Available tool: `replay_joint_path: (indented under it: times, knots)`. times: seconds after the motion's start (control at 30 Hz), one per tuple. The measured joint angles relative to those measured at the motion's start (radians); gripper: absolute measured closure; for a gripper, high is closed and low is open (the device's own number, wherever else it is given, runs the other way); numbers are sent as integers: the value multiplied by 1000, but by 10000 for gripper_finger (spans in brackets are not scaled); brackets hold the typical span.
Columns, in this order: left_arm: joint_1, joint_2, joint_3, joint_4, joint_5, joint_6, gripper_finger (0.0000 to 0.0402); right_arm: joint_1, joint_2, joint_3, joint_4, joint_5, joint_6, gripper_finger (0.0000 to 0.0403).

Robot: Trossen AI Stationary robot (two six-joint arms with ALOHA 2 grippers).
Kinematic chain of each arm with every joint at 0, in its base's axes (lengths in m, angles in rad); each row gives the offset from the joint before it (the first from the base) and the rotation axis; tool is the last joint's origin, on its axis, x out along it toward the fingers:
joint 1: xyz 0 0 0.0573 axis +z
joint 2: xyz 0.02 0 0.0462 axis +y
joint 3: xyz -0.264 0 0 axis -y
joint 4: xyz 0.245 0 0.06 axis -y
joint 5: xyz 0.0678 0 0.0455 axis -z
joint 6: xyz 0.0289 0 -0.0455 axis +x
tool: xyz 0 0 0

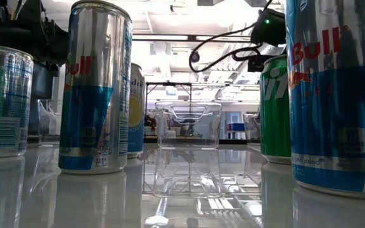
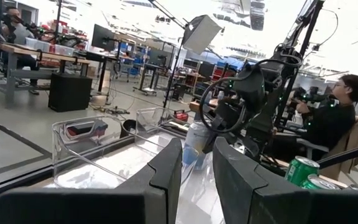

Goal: Sort soda cans
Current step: Adjust the right transparent bin, then put the bottom blue-white soda can into the right transparent bin

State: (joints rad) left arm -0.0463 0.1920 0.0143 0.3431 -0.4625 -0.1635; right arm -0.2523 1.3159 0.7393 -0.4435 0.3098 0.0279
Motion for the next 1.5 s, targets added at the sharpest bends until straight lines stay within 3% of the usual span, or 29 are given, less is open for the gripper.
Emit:
replay_joint_path:
  times: [0.23, 0.37, 0.6, 0.8, 0.93, 1.03, 1.17, 1.33, 1.5]
  knots:
    - [0, 0, 0, 0, 0, 0, 323, 46, 0, 85, 7, 33, -6, 402]
    - [0, 0, 0, 0, 0, 0, 323, 93, 0, 136, 44, -8, 36, 402]
    - [0, 0, 0, -1, 6, 8, 323, 165, 28, 124, 390, -393, 84, 398]
    - [0, 0, 0, 0, 8, 9, 323, 262, 147, 125, 720, -416, 35, 327]
    - [0, 0, 0, 8, 7, 25, 323, 303, 230, 193, 762, -414, -25, 252]
    - [0, 0, 0, 24, 7, 75, 323, 321, 262, 278, 660, -409, -28, 197]
    - [0, 0, 0, 37, 7, 123, 323, 360, 270, 437, 374, -386, -3, 143]
    - [0, 0, 1, 80, 6, 174, 323, 460, 270, 663, -91, -246, 154, 128]
    - [0, 0, 1, 77, 6, 193, 323, 618, 268, 785, -383, -103, 397, 127]
